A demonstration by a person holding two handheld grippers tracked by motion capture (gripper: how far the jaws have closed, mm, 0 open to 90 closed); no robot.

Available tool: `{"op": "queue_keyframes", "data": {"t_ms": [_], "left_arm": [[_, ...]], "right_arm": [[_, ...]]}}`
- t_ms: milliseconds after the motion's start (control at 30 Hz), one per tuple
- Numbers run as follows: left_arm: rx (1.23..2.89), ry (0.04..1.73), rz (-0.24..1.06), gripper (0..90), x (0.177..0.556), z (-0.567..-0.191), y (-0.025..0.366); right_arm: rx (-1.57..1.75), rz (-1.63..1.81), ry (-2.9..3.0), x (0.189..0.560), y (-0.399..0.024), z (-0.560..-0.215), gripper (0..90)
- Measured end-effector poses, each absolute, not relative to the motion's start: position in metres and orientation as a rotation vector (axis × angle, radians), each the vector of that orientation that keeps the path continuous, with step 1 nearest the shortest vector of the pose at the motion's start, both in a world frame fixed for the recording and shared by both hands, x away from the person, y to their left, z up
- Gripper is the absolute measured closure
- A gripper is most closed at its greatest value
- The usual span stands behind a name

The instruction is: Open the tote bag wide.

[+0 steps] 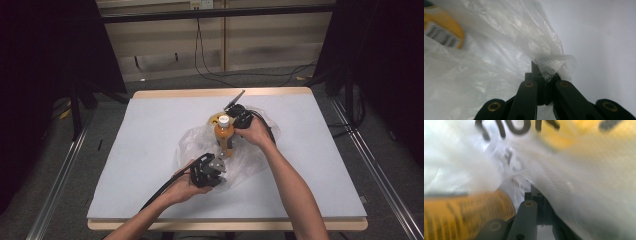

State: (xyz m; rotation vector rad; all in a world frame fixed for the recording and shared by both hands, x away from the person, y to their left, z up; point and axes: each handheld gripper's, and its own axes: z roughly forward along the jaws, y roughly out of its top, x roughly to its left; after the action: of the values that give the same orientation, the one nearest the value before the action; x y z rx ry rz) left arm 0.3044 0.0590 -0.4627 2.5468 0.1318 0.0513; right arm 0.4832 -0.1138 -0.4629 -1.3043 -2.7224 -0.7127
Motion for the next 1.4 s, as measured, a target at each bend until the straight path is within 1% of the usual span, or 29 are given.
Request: {"op": "queue_keyframes", "data": {"t_ms": [67,200,300,467,500,533,667,867,933,1067,1133,1233,1367,1400], "left_arm": [[2.554,0.118,0.035,90.0,0.298,-0.462,0.059],[2.563,0.065,0.056,90.0,0.285,-0.461,0.057],[2.558,0.042,0.016,90.0,0.277,-0.461,0.057],[2.562,0.009,-0.015,90.0,0.265,-0.46,0.058],[2.561,-0.006,-0.043,90.0,0.262,-0.46,0.058],[2.563,-0.055,-0.048,90.0,0.255,-0.459,0.057],[2.549,-0.045,-0.045,90.0,0.25,-0.46,0.058],[2.555,-0.084,-0.078,90.0,0.243,-0.46,0.06],[2.56,-0.095,-0.07,90.0,0.24,-0.459,0.06],[2.572,-0.109,-0.068,90.0,0.236,-0.458,0.06],[2.565,-0.079,-0.075,90.0,0.236,-0.459,0.059],[2.538,-0.08,-0.119,90.0,0.244,-0.46,0.061],[2.502,-0.026,-0.163,90.0,0.254,-0.459,0.064],[2.475,-0.005,-0.152,90.0,0.256,-0.458,0.064]], "right_arm": [[-1.32,-0.699,-2.718,0.489,-0.111,-0.463,90.0],[-1.36,-0.66,-2.737,0.499,-0.105,-0.461,90.0],[-1.385,-0.676,-2.75,0.505,-0.103,-0.462,90.0],[-1.463,-0.705,-2.704,0.517,-0.107,-0.464,90.0],[-1.485,-0.706,-2.704,0.519,-0.108,-0.464,90.0],[-1.494,-0.725,-2.703,0.521,-0.109,-0.465,90.0],[-1.537,-0.706,-2.703,0.526,-0.109,-0.464,90.0],[-1.619,-0.627,-2.739,0.537,-0.109,-0.462,90.0],[-1.627,-0.63,-2.734,0.54,-0.11,-0.462,90.0],[-1.673,-0.649,-2.725,0.544,-0.114,-0.463,90.0],[-1.702,-0.642,-2.78,0.545,-0.117,-0.463,90.0],[-1.731,-0.668,-2.765,0.545,-0.122,-0.464,90.0],[-1.647,-0.659,-2.744,0.542,-0.123,-0.462,90.0],[-1.585,-0.701,-2.736,0.538,-0.123,-0.46,90.0]]}}
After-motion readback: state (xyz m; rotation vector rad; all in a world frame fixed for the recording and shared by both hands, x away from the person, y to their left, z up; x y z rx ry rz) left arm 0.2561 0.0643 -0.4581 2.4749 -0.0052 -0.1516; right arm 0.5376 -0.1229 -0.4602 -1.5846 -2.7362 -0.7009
